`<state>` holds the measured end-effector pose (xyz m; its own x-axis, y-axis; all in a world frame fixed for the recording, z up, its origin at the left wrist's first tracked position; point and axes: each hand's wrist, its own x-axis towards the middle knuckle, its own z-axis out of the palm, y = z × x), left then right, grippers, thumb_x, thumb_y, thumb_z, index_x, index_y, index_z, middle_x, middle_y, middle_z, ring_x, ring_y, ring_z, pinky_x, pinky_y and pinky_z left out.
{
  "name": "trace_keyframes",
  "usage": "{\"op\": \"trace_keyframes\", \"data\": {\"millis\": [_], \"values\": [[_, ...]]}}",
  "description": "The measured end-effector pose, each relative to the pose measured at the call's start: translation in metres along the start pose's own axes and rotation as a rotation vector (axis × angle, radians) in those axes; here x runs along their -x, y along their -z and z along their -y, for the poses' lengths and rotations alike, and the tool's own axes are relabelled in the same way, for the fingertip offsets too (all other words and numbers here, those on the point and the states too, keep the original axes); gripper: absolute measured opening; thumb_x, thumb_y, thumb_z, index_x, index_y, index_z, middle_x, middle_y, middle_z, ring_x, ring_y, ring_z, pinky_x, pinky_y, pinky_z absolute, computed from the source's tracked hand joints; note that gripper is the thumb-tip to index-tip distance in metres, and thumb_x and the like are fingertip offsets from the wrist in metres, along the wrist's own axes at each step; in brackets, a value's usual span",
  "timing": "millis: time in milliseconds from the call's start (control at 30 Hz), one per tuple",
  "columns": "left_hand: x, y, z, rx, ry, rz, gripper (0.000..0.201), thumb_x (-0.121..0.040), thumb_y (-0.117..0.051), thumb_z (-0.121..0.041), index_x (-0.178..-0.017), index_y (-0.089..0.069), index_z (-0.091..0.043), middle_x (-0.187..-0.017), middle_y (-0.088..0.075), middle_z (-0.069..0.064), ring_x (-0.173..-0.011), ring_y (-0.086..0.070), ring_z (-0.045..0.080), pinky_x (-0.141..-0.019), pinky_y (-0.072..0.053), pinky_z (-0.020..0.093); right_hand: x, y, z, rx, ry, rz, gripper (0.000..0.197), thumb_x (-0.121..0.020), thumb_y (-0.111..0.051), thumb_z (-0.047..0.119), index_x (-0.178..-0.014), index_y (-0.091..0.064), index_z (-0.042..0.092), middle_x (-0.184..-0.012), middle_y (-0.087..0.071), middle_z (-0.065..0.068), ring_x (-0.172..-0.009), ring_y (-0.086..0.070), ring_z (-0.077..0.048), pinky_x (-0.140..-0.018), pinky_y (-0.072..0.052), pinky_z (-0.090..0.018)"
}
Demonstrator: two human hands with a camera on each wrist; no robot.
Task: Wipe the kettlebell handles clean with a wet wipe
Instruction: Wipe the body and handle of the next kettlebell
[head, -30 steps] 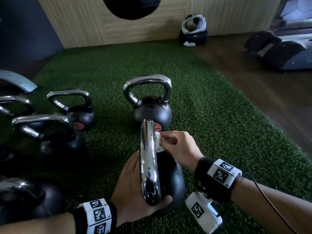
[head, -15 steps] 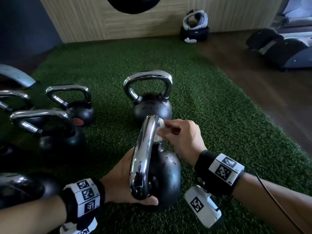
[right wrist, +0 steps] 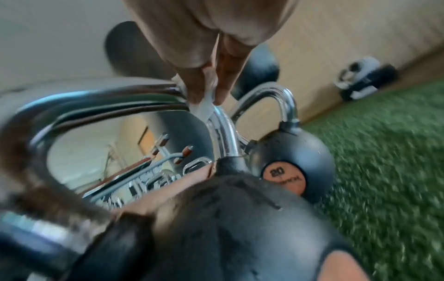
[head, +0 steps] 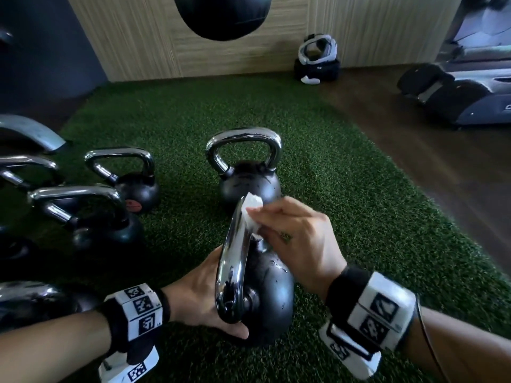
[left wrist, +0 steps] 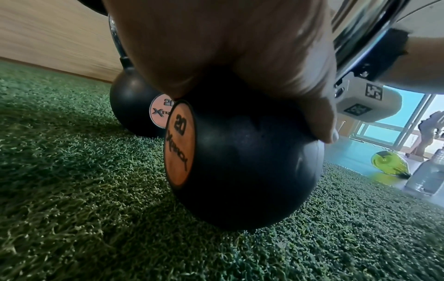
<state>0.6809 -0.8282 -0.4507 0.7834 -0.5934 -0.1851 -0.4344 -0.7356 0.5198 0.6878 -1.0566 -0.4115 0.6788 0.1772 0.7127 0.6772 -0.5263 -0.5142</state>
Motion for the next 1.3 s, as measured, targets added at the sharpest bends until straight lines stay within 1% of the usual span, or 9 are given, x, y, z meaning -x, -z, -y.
{"op": "trace_keyframes", "data": {"millis": [200,333,500,600,733,800,1067,1167,1300], "values": [[0.001,0.000,-0.004,0.057,-0.027,-0.016,0.099,-0.060,-0.098,-0.049,-0.135,-0.033,-0.042,-0.134,-0.036,-0.033,-0.133,-0.035,-0.004,-0.112,-0.020,0.001,-0.013,0.008,-0.001,-0.129,-0.072,0.073,0.026,-0.085,-0.081,0.004,-0.110,-0.081,0.013,-0.097,-0.074,0.004,-0.084,-0.069,-0.004,-0.076,-0.058,-0.025],[0.002,-0.002,-0.003,0.132,-0.048,-0.074,0.095,-0.055,-0.101,-0.042,-0.126,-0.037,-0.046,-0.132,-0.034,-0.033,-0.122,-0.027,-0.031,-0.104,-0.018,-0.007,0.001,0.016,0.018,-0.172,-0.120,0.115,0.020,-0.083,-0.085,0.015,-0.102,-0.082,0.020,-0.087,-0.074,0.010,-0.071,-0.065,0.001,-0.063,-0.052,-0.014],[-0.003,-0.009,0.008,0.255,-0.044,-0.065,0.118,-0.051,-0.104,-0.033,-0.146,-0.036,-0.017,-0.141,-0.051,-0.006,-0.133,-0.048,0.001,-0.114,-0.039,0.021,0.033,0.018,0.053,-0.483,-0.581,0.223,0.020,-0.071,-0.093,0.016,-0.088,-0.083,0.024,-0.083,-0.080,0.006,-0.076,-0.077,-0.017,-0.078,-0.064,-0.041],[-0.003,-0.014,0.014,0.330,-0.014,-0.105,0.118,-0.046,-0.106,-0.016,-0.142,-0.038,-0.014,-0.133,-0.055,-0.001,-0.122,-0.056,0.001,-0.103,-0.047,0.018,0.030,0.018,0.049,-0.539,-0.609,0.225,0.020,-0.068,-0.094,0.014,-0.083,-0.081,0.017,-0.081,-0.080,-0.001,-0.077,-0.077,-0.027,-0.079,-0.063,-0.048],[-0.003,-0.010,0.004,0.265,0.014,-0.044,0.078,-0.053,-0.103,-0.015,-0.101,-0.057,-0.056,-0.098,-0.050,-0.021,-0.087,-0.055,-0.014,-0.079,-0.035,-0.005,0.044,0.017,0.056,-0.524,-0.659,0.291,0.020,-0.068,-0.095,0.019,-0.083,-0.081,0.018,-0.081,-0.080,0.002,-0.075,-0.077,-0.022,-0.077,-0.064,-0.045],[-0.002,-0.007,-0.003,0.235,0.054,-0.012,0.068,-0.056,-0.102,-0.019,-0.076,-0.049,-0.057,-0.085,-0.043,-0.032,-0.080,-0.046,-0.016,-0.079,-0.031,-0.006,0.052,0.015,0.055,-0.475,-0.646,0.334,0.019,-0.071,-0.095,0.027,-0.083,-0.082,0.020,-0.081,-0.080,0.006,-0.074,-0.077,-0.016,-0.075,-0.064,-0.041],[0.003,-0.006,-0.009,0.397,0.135,-0.077,0.088,-0.035,-0.101,-0.033,-0.097,-0.038,-0.039,-0.094,-0.049,-0.020,-0.078,-0.048,-0.034,-0.077,-0.044,0.000,0.070,0.002,0.044,-0.337,-0.568,0.328,0.018,-0.067,-0.096,0.029,-0.070,-0.078,0.030,-0.071,-0.072,0.019,-0.064,-0.067,-0.003,-0.060,-0.052,-0.017],[0.001,-0.008,-0.005,0.394,0.144,-0.091,0.088,-0.038,-0.105,-0.020,-0.102,-0.046,-0.034,-0.098,-0.054,-0.021,-0.083,-0.054,-0.026,-0.082,-0.047,0.006,0.075,-0.002,0.033,-0.253,-0.493,0.378,0.012,-0.073,-0.092,0.027,-0.075,-0.080,0.026,-0.070,-0.067,0.018,-0.064,-0.061,-0.002,-0.058,-0.040,-0.009],[0.001,-0.006,-0.008,0.339,0.095,-0.034,0.077,-0.043,-0.103,-0.035,-0.094,-0.047,-0.045,-0.097,-0.049,-0.023,-0.089,-0.050,-0.011,-0.080,-0.039,-0.001,0.052,0.009,0.021,-0.222,-0.357,0.496,0.012,-0.082,-0.086,0.025,-0.094,-0.083,0.024,-0.086,-0.075,0.013,-0.076,-0.069,-0.004,-0.068,-0.054,-0.017]]}}
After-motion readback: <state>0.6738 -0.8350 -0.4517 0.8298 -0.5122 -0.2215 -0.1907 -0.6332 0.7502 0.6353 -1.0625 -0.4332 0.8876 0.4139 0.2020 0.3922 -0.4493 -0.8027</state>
